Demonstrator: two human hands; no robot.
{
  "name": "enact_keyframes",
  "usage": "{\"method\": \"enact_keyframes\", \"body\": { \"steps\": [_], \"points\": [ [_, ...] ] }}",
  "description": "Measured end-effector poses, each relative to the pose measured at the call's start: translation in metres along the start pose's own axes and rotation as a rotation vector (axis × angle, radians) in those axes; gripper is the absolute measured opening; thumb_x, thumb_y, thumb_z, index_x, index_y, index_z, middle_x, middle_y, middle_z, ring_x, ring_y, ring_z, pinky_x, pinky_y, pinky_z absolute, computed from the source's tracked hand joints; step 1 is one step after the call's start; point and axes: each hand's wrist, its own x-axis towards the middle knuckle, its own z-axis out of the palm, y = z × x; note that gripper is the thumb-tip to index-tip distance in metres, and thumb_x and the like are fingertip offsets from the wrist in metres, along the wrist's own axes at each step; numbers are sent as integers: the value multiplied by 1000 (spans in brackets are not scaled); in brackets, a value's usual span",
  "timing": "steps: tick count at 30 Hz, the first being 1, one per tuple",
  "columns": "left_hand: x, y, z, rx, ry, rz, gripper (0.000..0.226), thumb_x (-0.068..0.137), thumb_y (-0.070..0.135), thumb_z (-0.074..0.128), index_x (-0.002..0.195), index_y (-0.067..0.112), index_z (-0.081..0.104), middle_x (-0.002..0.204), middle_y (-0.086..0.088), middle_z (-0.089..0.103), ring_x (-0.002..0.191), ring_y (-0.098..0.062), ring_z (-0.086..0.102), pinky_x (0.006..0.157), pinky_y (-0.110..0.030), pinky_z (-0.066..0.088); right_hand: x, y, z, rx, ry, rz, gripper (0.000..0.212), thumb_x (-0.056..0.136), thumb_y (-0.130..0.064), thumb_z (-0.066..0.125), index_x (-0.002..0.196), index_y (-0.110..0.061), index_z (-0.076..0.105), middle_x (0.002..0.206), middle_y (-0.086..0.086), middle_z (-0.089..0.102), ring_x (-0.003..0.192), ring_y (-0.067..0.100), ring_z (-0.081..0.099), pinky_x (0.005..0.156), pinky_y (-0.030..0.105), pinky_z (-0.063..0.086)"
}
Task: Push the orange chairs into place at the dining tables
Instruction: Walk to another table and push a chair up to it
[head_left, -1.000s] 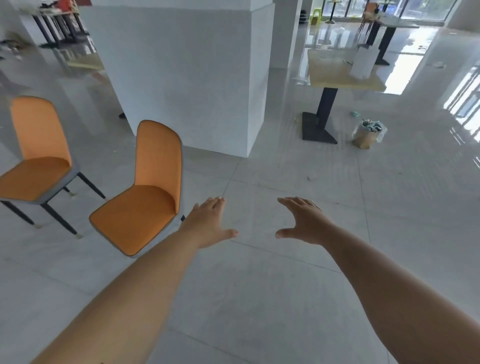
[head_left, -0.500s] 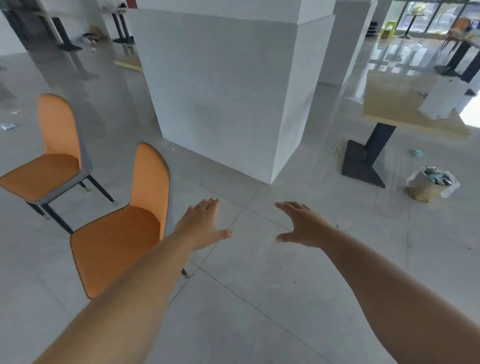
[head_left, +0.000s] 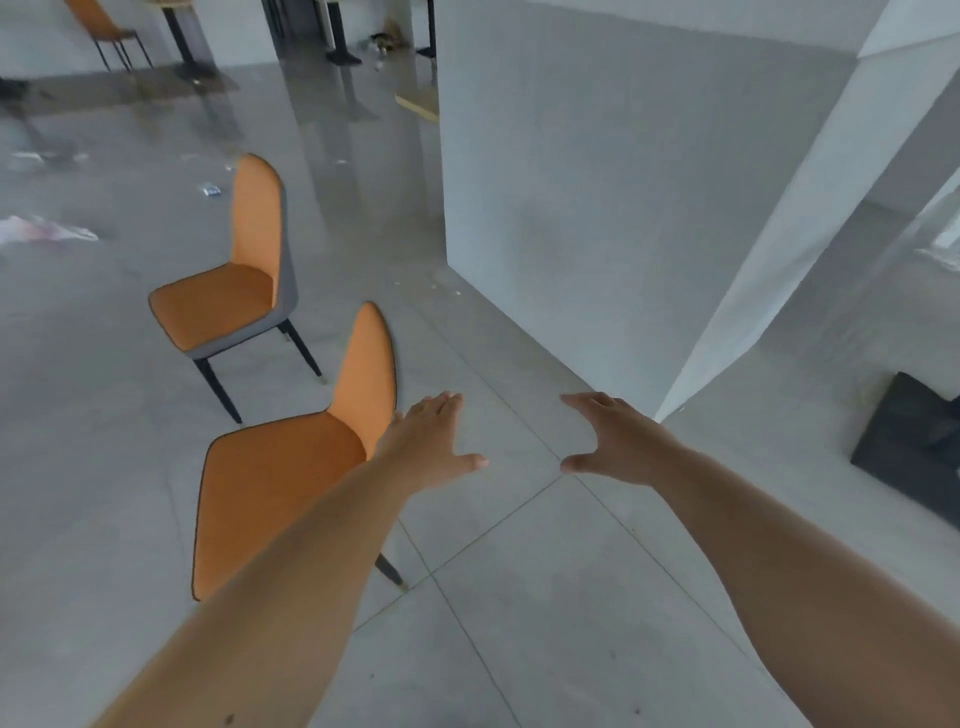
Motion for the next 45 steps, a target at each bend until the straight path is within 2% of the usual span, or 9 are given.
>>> {"method": "enact_keyframes", "body": {
  "steps": [6, 10, 13, 17, 21, 28, 33, 38, 45],
  "points": [
    [63, -22, -18, -12, 10, -127, 90, 90, 61, 48, 154, 16, 5, 162, -5, 8, 148, -23, 9, 118, -46, 19, 109, 6, -33, -15, -52, -146, 92, 78, -52, 71, 151, -30, 20, 156, -7, 26, 140, 17, 29, 105, 35, 34],
    [93, -45, -16, -25, 35, -303, 90, 88, 65, 48, 154, 19, 6, 162, -4, 11, 148, -24, 11, 117, -50, 19, 182, 13, -43, -39, -94, -281, 91, 79, -53, 70, 151, -30, 20, 156, -7, 27, 140, 16, 29, 105, 36, 35],
    [112, -50, -18, -30, 67, -459, 89, 88, 64, 50, 153, 19, 10, 160, -3, 17, 146, -26, 18, 116, -48, 22, 238, 20, -50, -71, -129, -397, 91, 78, -54, 70, 151, -30, 20, 156, -6, 27, 140, 17, 30, 107, 38, 36],
    [134, -37, -17, -107, 144, -696, 87, 85, 65, 52, 152, 23, 16, 155, -1, 28, 140, -25, 29, 114, -48, 27, 301, 34, -64, -109, -201, -574, 91, 79, -53, 70, 151, -29, 20, 155, -6, 28, 139, 18, 31, 106, 38, 36],
    [149, -3, -15, -167, 166, -858, 92, 86, 63, 54, 154, 19, 11, 159, -1, 22, 145, -24, 20, 118, -48, 20, 346, 42, -80, -188, -318, -695, 94, 78, -54, 70, 152, -27, 19, 156, -3, 27, 140, 19, 30, 109, 38, 34],
    [161, -11, -21, -233, 281, -1041, 88, 88, 59, 54, 154, 22, 9, 161, 0, 18, 148, -25, 13, 119, -49, 15, 399, -18, -70, -212, -394, -911, 94, 77, -52, 72, 151, -28, 20, 155, -1, 27, 140, 19, 27, 109, 38, 33],
    [162, -37, -19, -296, 285, -1180, 89, 88, 60, 54, 154, 23, 6, 162, 0, 13, 149, -26, 9, 119, -48, 12, 416, -55, -60, -230, -440, -1058, 92, 79, -49, 72, 151, -28, 20, 157, -1, 26, 142, 19, 25, 109, 39, 31],
    [178, -43, -35, -270, 307, -1241, 90, 87, 63, 53, 154, 25, 6, 162, 1, 13, 149, -25, 9, 119, -47, 12, 447, -78, -70, -241, -453, -1137, 90, 81, -49, 70, 152, -27, 19, 157, -2, 25, 143, 19, 23, 110, 38, 30],
    [203, -39, -55, -287, 327, -1437, 91, 87, 60, 55, 154, 22, 6, 162, 0, 10, 149, -25, 10, 119, -47, 15, 501, -109, -68, -265, -496, -1341, 90, 80, -51, 69, 151, -24, 20, 155, -1, 29, 141, 22, 27, 110, 41, 32]
  ]
}}
